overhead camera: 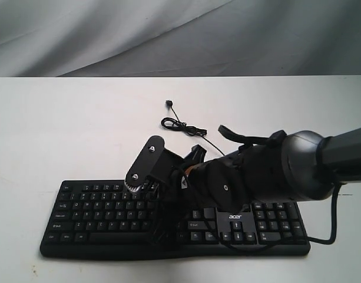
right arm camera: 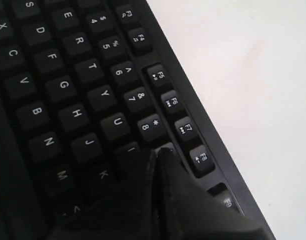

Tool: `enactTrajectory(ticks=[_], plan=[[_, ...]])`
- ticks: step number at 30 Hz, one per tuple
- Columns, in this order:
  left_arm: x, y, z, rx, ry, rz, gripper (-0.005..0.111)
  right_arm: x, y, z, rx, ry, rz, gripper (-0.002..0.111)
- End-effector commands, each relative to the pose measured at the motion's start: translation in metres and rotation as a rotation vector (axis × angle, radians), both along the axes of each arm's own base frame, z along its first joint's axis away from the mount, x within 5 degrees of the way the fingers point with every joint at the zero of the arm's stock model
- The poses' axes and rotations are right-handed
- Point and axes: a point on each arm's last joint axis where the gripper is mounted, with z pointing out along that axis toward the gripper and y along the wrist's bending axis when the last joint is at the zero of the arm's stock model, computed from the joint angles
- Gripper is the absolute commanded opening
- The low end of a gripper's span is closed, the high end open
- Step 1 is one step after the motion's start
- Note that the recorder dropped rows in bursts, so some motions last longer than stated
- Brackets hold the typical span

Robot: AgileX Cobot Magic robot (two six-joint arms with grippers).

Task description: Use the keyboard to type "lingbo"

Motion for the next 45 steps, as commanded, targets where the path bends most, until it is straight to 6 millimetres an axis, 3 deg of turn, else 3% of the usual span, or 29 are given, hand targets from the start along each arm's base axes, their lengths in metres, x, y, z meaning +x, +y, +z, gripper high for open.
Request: enactTrajectory(ticks=[1,6,9,12,18,23,30,36,40,45], plan=[[0.0,-0.001,0.0,-0.005,-0.01,-0.008,0.0,-0.001,0.001,-0.003,-0.005,-0.005,0.006,0.0],[0.0,-0.001,0.0,-0.005,-0.01,-0.008,0.0,-0.001,0.001,-0.014,-0.026,0.015,0.006,0.0],[0.0,-0.001,0.0,-0.005,-0.01,-0.008,0.0,-0.001,0.001,-0.01,-0.017,0.007,0.006,0.0],[0.0,-0.001,0.0,-0.005,-0.01,-0.008,0.0,-0.001,0.0,0.0,0.0,-0.01,0.008,0.0],[0.0,-0.001,0.0,-0.005,-0.01,-0.008,0.0,-0.009,-0.008,0.041,0.064,-0.064,0.012,0.0],[0.0,-0.001,0.0,-0.005,-0.01,-0.008,0.0,-0.033,-0.034,0.074,0.133,-0.12,-0.001,0.0],[0.0,-0.001,0.0,-0.005,-0.01,-0.008,0.0,-0.09,-0.095,0.115,0.283,-0.194,-0.044,0.0],[0.0,-0.001,0.0,-0.005,-0.01,-0.008,0.0,-0.131,-0.14,0.132,0.43,-0.277,-0.066,0.0],[0.0,-0.001,0.0,-0.005,-0.01,-0.008,0.0,-0.142,-0.152,0.133,0.46,-0.301,-0.062,0.0],[0.0,-0.001,0.0,-0.005,-0.01,-0.008,0.0,-0.141,-0.151,0.132,0.462,-0.305,-0.065,0.0]])
